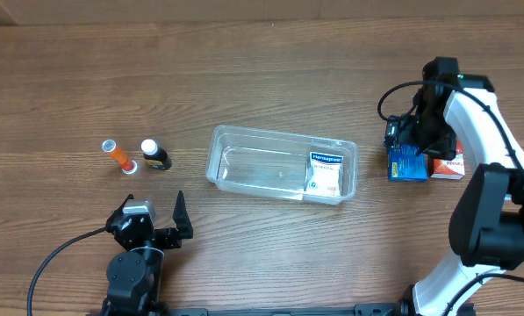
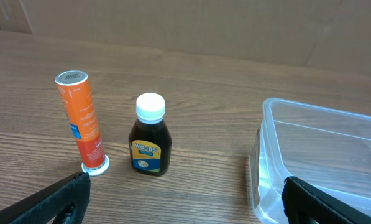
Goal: Pack container
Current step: 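Move the right gripper back and grasp the blue cough box, then carry the blue box into the container beside the Hansaplast box, release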
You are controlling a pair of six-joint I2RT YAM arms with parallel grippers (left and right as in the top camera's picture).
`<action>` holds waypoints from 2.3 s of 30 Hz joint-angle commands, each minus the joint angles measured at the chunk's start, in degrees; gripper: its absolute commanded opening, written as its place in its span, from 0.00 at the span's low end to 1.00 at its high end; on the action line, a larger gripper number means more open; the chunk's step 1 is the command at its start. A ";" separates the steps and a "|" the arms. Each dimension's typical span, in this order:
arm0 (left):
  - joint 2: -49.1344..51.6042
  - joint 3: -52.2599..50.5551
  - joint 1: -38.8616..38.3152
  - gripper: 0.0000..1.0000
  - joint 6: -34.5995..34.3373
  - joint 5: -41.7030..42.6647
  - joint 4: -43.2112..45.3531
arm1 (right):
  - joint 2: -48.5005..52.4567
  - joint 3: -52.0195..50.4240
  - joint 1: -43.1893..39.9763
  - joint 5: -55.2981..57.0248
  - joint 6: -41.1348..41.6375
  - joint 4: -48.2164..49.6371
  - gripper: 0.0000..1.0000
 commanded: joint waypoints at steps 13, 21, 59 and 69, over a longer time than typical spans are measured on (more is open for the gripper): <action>-0.61 -0.20 0.28 1.00 1.07 0.02 0.20 | 5.14 -4.42 0.07 0.79 0.72 4.87 0.87; -0.61 -0.20 0.28 1.00 1.07 0.02 0.20 | 3.26 4.50 0.24 1.09 4.90 -4.72 0.75; -0.61 -0.20 0.28 1.00 1.07 0.02 0.20 | -2.99 2.32 38.21 -6.88 31.41 -0.57 0.77; -0.61 -0.20 0.28 1.00 1.07 0.02 0.20 | -2.99 2.32 41.55 -6.60 31.39 -0.66 0.76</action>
